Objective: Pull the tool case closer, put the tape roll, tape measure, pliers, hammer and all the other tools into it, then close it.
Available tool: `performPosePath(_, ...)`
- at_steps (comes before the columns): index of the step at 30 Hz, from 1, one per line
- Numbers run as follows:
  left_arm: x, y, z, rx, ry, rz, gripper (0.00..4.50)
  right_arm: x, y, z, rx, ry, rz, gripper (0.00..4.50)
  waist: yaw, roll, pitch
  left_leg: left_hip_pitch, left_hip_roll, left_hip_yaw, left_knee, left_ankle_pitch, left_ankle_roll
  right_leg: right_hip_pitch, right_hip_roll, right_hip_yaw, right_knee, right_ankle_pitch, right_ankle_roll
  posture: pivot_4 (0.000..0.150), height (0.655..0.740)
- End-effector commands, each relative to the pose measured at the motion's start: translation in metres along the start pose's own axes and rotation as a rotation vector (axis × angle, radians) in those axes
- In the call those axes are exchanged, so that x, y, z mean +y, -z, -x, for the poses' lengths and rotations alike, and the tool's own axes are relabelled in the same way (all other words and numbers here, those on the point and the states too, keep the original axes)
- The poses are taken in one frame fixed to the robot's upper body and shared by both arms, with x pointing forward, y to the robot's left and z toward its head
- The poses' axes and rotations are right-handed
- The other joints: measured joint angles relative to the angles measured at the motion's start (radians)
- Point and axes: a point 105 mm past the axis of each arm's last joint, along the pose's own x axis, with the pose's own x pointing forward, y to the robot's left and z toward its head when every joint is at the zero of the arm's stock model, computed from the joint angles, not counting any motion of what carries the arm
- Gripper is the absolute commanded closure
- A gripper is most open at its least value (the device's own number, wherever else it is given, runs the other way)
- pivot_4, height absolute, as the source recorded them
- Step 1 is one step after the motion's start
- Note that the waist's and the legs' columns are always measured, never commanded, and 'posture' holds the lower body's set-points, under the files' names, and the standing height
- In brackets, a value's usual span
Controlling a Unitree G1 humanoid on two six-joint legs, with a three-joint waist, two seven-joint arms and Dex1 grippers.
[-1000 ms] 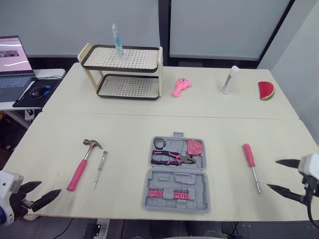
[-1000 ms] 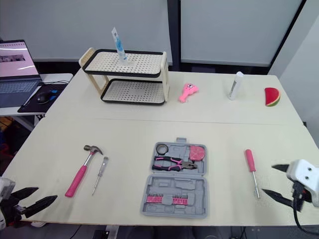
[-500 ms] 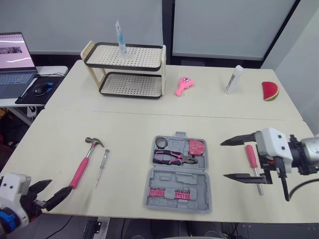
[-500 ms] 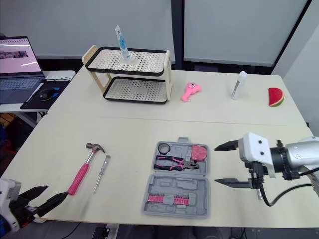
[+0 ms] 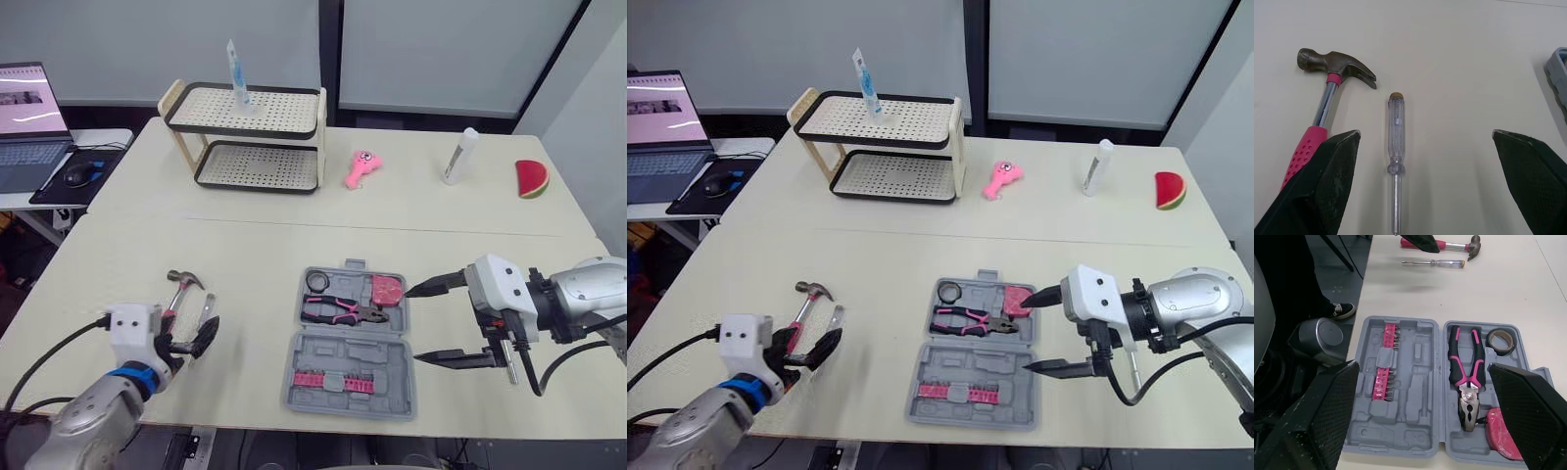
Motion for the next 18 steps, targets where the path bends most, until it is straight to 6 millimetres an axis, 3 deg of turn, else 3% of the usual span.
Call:
performPosePath(1, -0.001, 0.005, -0.011, 0.017, -0.039, -0.007, 0.00, -0.002, -0.006, -0.002, -0.009, 0.004, 0.040, 0.04, 0.000, 0.000, 0.000, 0.000, 0.000, 0.000, 0.000, 0.000, 0.000, 0.000, 0.000, 0.000, 0.000, 0.000, 0.000, 0.150, 0.7350)
performPosePath(5, 0.002, 0.017, -0.021, 0.061, -0.063, -0.027, 0.00, -0.004, -0.010, -0.005, -0.036, 0.005, 0.055, 0.04, -0.001, 0.000, 0.000, 0.000, 0.000, 0.000, 0.000, 0.000, 0.000, -0.001, 0.000, 0.000, 0.000, 0.000, 0.000, 0.150, 0.7350)
performPosePath(14, 0.004, 0.026, -0.036, 0.106, -0.089, -0.040, 0.00, -0.007, -0.017, -0.009, -0.080, 0.026, 0.064, 0.04, 0.001, 0.000, 0.000, -0.001, -0.001, 0.000, 0.000, 0.000, 0.000, -0.001, 0.000, 0.000, 0.000, 0.000, 0.000, 0.150, 0.7350)
performPosePath(18, 0.001, 0.027, -0.043, 0.124, -0.089, -0.029, 0.89, -0.008, -0.017, -0.009, -0.084, 0.034, 0.064, 0.00, 0.001, 0.000, 0.000, -0.001, -0.001, 0.000, 0.000, 0.000, 0.000, -0.001, 0.000, -0.001, 0.000, 0.000, 0.000, 0.150, 0.7350)
